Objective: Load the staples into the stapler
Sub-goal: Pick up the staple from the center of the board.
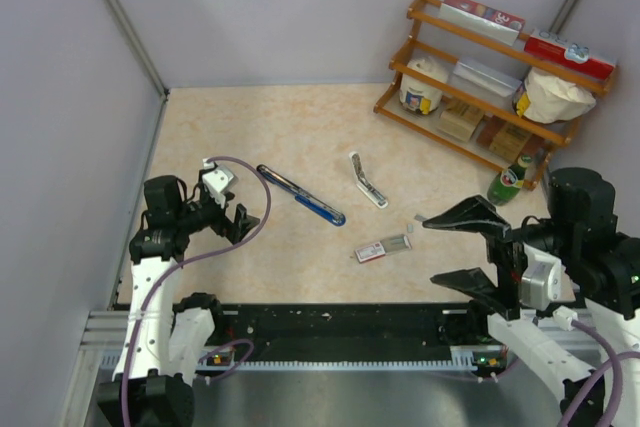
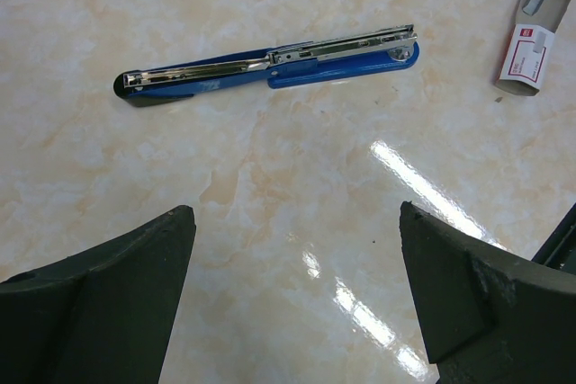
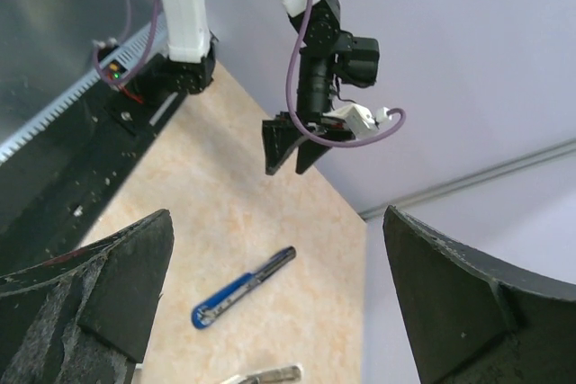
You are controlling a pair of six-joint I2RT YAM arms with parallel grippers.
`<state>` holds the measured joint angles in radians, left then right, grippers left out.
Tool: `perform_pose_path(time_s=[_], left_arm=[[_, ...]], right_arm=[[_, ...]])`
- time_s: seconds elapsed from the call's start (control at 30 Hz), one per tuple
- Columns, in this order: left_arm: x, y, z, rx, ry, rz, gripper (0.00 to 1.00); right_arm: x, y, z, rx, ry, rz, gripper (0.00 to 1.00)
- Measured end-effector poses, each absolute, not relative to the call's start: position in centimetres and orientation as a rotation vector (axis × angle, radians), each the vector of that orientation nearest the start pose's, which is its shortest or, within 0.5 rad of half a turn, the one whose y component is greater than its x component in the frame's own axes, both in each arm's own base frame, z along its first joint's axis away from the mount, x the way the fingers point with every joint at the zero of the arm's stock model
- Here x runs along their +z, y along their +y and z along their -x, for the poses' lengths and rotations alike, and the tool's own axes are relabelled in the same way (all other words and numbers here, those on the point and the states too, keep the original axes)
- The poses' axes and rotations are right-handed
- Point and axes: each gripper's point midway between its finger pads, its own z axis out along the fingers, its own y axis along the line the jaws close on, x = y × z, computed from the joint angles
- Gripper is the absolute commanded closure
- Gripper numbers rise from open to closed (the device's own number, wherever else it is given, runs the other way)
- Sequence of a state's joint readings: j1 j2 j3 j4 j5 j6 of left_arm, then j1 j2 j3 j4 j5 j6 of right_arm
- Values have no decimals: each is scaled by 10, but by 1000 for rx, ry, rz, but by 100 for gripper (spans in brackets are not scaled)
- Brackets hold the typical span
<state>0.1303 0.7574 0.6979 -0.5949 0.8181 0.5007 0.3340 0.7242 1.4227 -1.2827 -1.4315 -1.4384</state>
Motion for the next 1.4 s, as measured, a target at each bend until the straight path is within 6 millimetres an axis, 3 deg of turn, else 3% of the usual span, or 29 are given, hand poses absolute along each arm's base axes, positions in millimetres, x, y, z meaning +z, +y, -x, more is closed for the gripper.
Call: perform_pose_path(time_s=[0.43, 0.63, 0.9, 1.03, 1.17, 1.4], left_arm=[[184, -85, -232, -518, 1884, -784, 1], [184, -85, -232, -518, 1884, -784, 1], [184, -85, -232, -518, 1884, -784, 1], [184, -85, -232, -517, 1884, -784, 1], [183, -84, -232, -514, 1886, -782, 1], [183, -84, -233, -515, 1889, -781, 1]], right_arm=[[394, 181, -53, 439, 403, 1734, 2], [390, 181, -55, 430, 406, 1740, 2], [372, 183, -58, 507, 469, 1743, 2], [347, 184, -61, 634, 608, 1731, 2], [310, 188, -79, 772, 837, 1680, 3], [241, 191, -141, 814, 1302, 1493, 9]])
